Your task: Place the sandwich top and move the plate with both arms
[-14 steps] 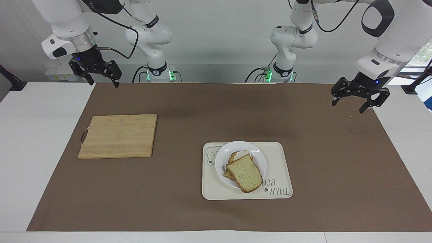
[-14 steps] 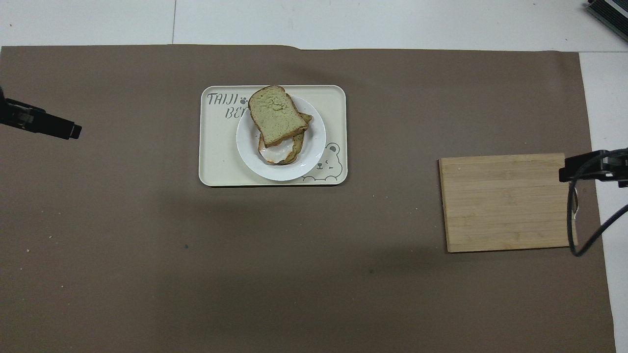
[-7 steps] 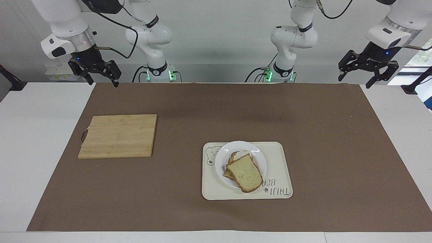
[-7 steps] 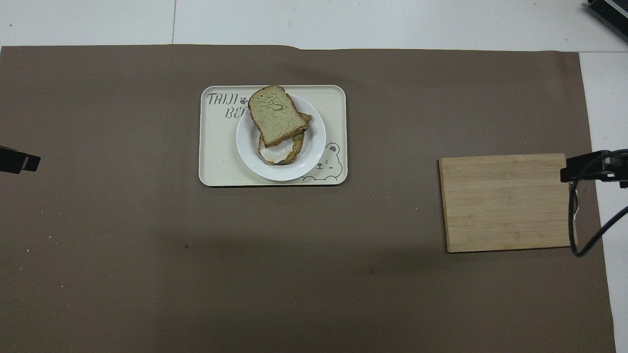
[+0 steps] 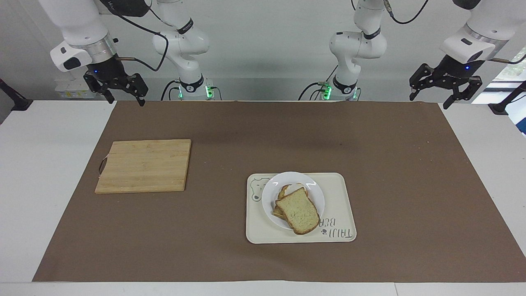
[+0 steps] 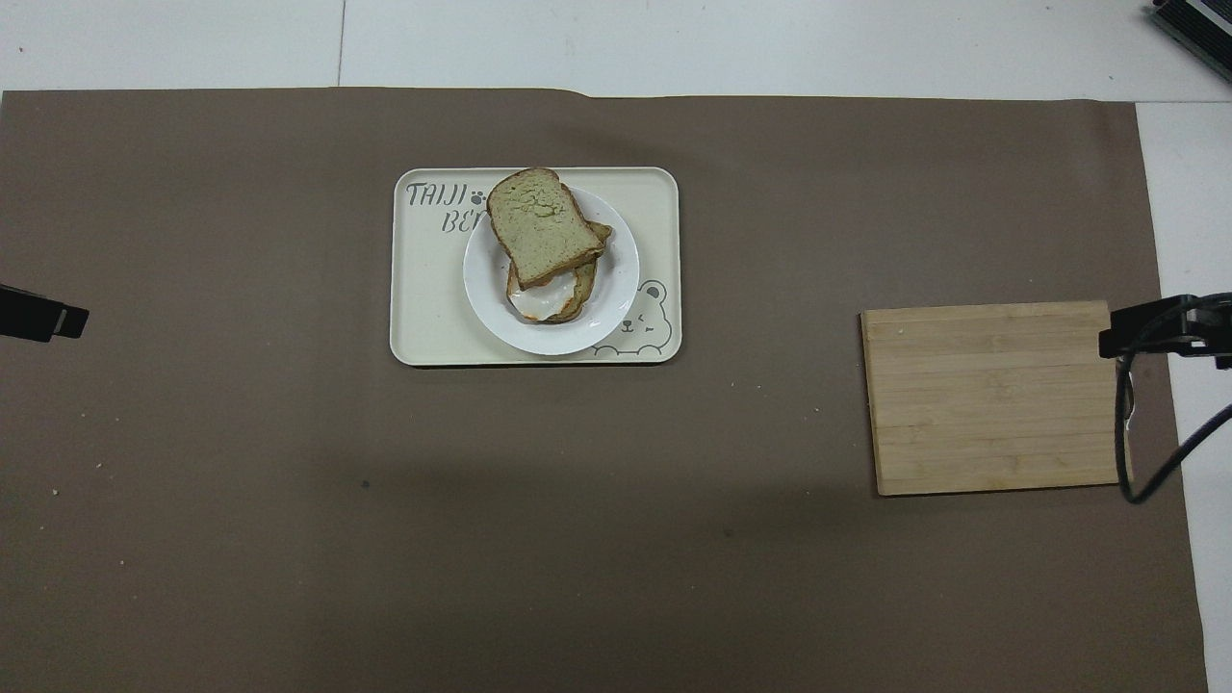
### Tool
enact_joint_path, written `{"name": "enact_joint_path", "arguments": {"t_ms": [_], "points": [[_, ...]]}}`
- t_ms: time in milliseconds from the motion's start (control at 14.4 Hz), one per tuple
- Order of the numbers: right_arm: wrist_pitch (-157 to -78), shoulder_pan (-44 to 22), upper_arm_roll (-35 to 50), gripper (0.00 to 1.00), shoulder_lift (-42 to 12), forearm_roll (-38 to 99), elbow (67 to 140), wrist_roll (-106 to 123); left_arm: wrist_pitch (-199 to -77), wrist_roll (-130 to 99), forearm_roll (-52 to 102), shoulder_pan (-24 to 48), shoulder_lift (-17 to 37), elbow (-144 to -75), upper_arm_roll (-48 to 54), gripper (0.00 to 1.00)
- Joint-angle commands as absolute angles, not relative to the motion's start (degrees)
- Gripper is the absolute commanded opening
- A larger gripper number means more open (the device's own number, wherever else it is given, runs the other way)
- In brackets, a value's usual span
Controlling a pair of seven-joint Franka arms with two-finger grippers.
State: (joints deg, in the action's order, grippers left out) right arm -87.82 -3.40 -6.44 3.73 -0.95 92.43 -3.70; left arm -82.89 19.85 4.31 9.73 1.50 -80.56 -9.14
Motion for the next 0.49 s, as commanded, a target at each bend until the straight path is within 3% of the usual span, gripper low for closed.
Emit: {"name": "enact_joint_path", "arguments": {"t_ms": [0,139,416], "points": [[-88.24,-2.99,-6.33,1.00,4.31,0.26,92.99,-2.99,-82.00,16.19,3.08,3.97,0.88,-80.94,-2.65,1.00],[-88.24,-2.99,-6.24,1.00,4.31,0.26,92.99,-2.99,-81.30,15.47,2.99,0.01,0.79,-81.03,1.92,1.00],[-88.24,-2.99,-6.24,1.00,4.31,0.26,92.99,-2.99,-78.23,15.47,0.36,0.17,0.00,-81.04,1.85,1.00]]}}
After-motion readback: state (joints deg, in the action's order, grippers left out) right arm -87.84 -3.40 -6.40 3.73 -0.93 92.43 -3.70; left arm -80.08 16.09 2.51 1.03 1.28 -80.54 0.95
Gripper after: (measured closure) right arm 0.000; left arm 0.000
